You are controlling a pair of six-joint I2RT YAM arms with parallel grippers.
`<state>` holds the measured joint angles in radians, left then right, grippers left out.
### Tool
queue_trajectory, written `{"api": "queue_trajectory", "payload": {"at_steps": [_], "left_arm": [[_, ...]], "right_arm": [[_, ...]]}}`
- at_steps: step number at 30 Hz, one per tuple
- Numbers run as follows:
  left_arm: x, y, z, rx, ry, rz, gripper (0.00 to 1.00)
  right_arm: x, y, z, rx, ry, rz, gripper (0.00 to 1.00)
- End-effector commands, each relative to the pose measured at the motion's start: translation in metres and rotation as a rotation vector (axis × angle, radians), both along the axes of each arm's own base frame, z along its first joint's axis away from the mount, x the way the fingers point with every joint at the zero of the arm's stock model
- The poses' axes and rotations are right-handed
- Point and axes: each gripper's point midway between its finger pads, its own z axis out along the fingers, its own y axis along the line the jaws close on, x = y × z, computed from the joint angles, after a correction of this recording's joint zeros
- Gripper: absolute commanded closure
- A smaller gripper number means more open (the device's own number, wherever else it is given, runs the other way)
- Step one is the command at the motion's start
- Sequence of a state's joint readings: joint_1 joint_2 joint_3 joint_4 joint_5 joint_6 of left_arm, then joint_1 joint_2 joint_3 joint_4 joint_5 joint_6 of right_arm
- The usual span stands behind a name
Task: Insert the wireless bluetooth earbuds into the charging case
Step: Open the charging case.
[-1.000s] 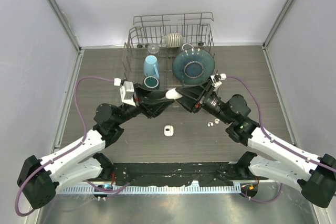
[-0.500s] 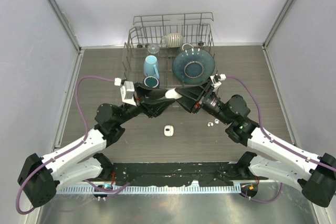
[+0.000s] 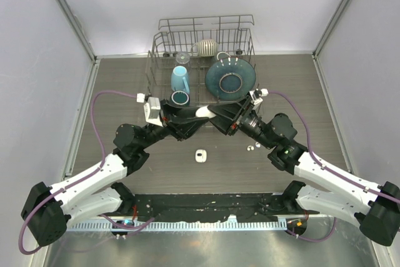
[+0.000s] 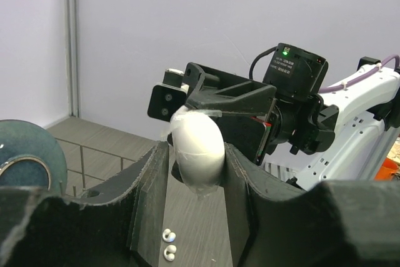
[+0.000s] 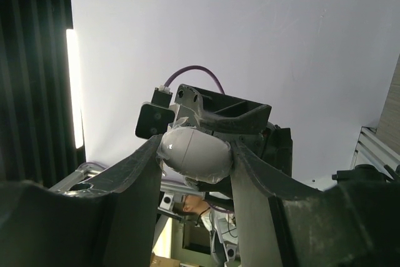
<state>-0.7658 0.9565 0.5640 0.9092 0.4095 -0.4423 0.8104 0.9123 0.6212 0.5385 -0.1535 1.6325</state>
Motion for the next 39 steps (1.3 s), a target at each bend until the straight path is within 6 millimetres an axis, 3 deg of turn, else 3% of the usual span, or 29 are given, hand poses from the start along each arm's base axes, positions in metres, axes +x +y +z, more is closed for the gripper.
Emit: {"api": "queue_trajectory", "payload": {"at_steps": [1, 8, 16, 33, 35, 39], "left_arm": [[0.001, 0.005, 0.014, -0.051, -0.037, 0.026, 0.56], [0.001, 0.005, 0.016, -0.053, -0.037, 0.025, 0.57], [0.000, 0.005, 0.013, -0.046, -0.026, 0.020, 0.51], [0.002, 0.004, 0.013, -0.047, -0.019, 0.024, 0.54], [0.002, 0.005, 0.014, -0.048, -0.024, 0.027, 0.62], [0.004, 0.004, 0.015, -0.049, -0.018, 0.034, 0.89]], "right_arm": [[-0.005, 0.001, 0.019, 0.042, -0.054, 0.010, 0.99], [-0.006, 0.003, 0.023, 0.046, -0.067, 0.019, 0.99], [-0.008, 0.000, 0.037, 0.066, -0.105, 0.006, 0.99], [-0.009, 0.001, 0.038, 0.075, -0.107, 0.017, 0.99], [-0.009, 0.001, 0.035, 0.079, -0.098, 0.024, 0.99], [-0.008, 0.002, 0.032, 0.076, -0.091, 0.023, 0.99]]}}
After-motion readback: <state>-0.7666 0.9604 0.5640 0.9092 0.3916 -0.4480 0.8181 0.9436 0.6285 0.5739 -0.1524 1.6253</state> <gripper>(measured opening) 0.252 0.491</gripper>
